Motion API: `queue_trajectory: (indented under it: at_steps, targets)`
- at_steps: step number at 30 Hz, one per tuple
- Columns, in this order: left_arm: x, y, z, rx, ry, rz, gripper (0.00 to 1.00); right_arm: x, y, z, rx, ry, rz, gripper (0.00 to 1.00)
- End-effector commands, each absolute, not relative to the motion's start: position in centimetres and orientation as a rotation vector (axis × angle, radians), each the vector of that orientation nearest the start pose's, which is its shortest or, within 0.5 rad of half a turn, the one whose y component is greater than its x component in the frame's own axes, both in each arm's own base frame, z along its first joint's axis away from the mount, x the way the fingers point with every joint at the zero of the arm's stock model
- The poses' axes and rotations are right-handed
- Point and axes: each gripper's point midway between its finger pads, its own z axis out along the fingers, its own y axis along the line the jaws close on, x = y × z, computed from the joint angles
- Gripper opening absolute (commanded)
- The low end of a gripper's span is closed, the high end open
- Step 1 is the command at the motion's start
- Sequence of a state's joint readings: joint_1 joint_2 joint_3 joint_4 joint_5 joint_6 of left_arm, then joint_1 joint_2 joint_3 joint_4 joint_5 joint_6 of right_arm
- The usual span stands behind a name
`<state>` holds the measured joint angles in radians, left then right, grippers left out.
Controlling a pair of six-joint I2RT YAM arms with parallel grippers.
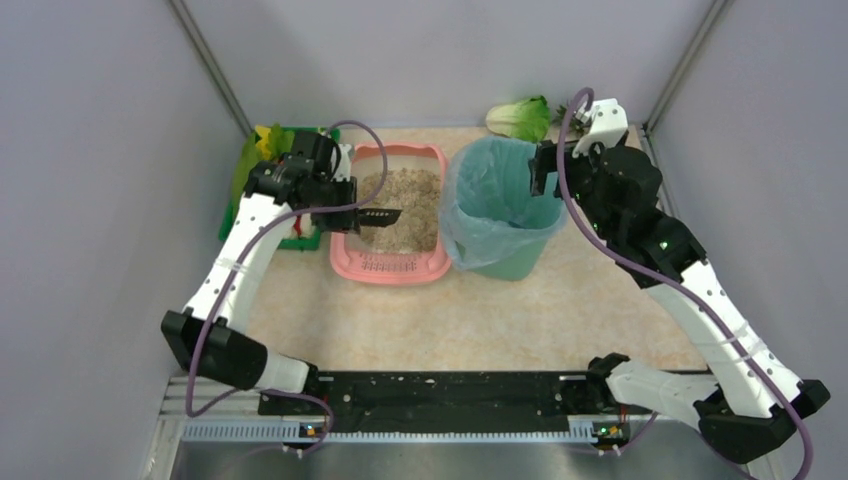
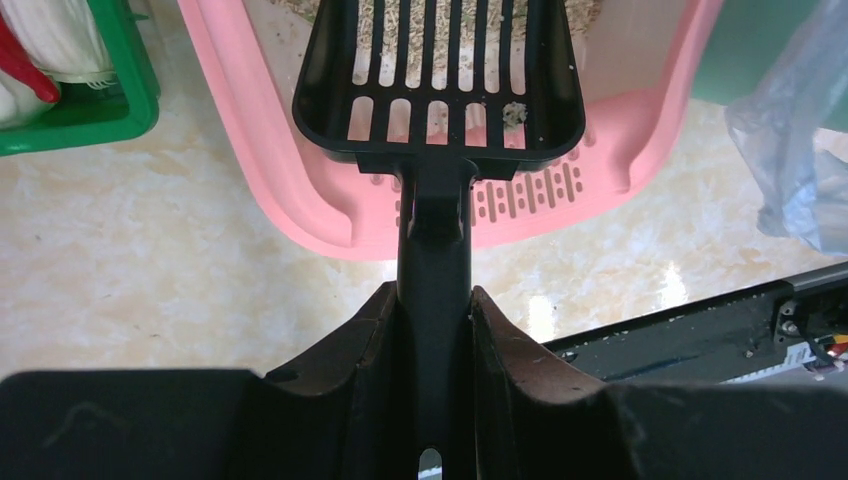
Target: Clean the litter box
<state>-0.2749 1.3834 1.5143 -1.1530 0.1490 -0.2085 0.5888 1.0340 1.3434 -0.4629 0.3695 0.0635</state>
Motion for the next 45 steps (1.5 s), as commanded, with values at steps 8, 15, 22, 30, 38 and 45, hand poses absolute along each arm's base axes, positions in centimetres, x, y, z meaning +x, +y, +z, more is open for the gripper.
queue_trajectory:
  at_steps: [8,15,22,30,38,45]
  targets:
    - [29.8,-11.4,21.4,0.136,2.775,-0.125,0.0,29.4,9.4,41.4,-0.124,1.627,0.013,0.89]
    - [31.2,-11.9,19.3,0.144,2.864,-0.071,0.0,28.4,6.6,41.9,-0.06,1.602,-0.099,0.9]
    - [32.1,-12.6,17.7,0.15,2.897,-0.059,0.0,27.1,3.6,42.7,0.02,1.546,-0.198,0.93]
    - [32.2,-12.3,15.8,0.116,2.964,0.003,0.0,26.5,2.9,42.8,0.027,1.519,-0.219,0.93]
    - [33.1,-11.4,13.8,0.082,2.975,0.108,0.0,26.5,2.9,42.3,0.022,1.524,-0.219,0.93]
    - [35.3,-12.2,12.1,0.053,2.934,0.067,0.0,26.4,3.0,42.0,0.021,1.529,-0.212,0.93]
